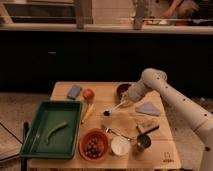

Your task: Place brush in table surface

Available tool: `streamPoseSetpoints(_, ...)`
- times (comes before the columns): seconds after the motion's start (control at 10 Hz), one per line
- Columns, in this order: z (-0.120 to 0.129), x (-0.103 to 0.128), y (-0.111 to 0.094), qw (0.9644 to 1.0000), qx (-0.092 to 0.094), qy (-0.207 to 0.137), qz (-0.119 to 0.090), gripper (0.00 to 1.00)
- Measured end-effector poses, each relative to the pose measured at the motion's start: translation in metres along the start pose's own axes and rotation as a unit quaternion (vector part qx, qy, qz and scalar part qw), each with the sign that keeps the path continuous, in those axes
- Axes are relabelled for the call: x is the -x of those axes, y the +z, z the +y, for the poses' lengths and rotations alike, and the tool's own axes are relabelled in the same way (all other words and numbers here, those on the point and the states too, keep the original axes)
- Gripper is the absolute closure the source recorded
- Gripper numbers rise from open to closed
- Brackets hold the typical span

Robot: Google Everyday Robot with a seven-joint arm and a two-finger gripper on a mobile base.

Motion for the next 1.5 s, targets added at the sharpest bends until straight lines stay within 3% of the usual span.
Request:
streamPoseSetpoints(1.0, 0.014, -0.011, 0.005, 0.9998, 0.017, 0.000, -0.005, 1.00)
streamPoseSetpoints(1.5, 0.022, -0.016, 0.005, 0.9997, 0.022, 0.000, -0.003, 0.70)
